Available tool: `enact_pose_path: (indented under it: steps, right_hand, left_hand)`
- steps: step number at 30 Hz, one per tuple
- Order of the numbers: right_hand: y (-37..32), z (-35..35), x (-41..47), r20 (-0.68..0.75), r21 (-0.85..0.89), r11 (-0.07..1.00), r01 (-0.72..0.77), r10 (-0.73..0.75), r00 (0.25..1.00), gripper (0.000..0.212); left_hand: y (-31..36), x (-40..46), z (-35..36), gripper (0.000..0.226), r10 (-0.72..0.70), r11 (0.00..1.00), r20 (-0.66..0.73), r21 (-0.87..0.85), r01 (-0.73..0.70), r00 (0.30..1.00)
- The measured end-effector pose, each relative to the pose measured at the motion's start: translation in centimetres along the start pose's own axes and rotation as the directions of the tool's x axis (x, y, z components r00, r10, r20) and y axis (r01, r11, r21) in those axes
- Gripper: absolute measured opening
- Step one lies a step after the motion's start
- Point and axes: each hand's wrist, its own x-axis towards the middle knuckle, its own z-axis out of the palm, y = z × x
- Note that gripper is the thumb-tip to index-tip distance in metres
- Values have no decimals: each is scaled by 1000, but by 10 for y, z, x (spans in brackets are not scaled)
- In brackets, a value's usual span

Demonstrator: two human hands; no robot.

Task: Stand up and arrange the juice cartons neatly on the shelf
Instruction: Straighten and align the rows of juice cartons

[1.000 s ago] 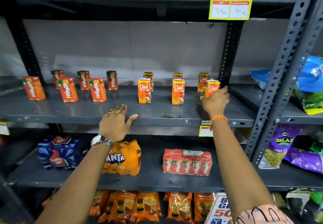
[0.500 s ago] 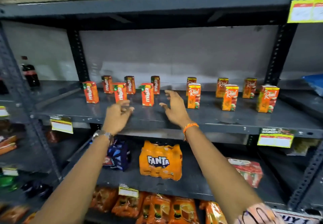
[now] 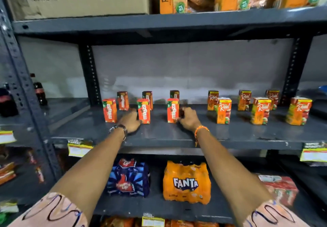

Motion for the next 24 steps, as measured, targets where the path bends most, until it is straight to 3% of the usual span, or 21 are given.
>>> enact_pose_path:
  steps: [4, 7, 12, 24]
  right_hand:
    - [-7, -8, 15, -100, -35, 999, 3, -7, 995, 28]
    - [-18, -12, 21, -103, -57, 998, -1, -5, 995, 28]
    - [-9, -11, 15, -107, -70, 997, -15, 8, 994, 26]
    - [-13, -11, 15, -80, -82, 996, -34, 27, 996, 29]
  left_hand:
    - [2, 26, -5, 33, 44, 992, 1, -116, -44, 999]
    - [0, 32, -15, 35, 33, 990, -69, -138, -42, 997]
    - [-8, 36, -5, 40, -13, 984, -50, -177, 4, 999]
    - [-7, 37, -5, 47, -25, 991, -67, -135, 16, 997]
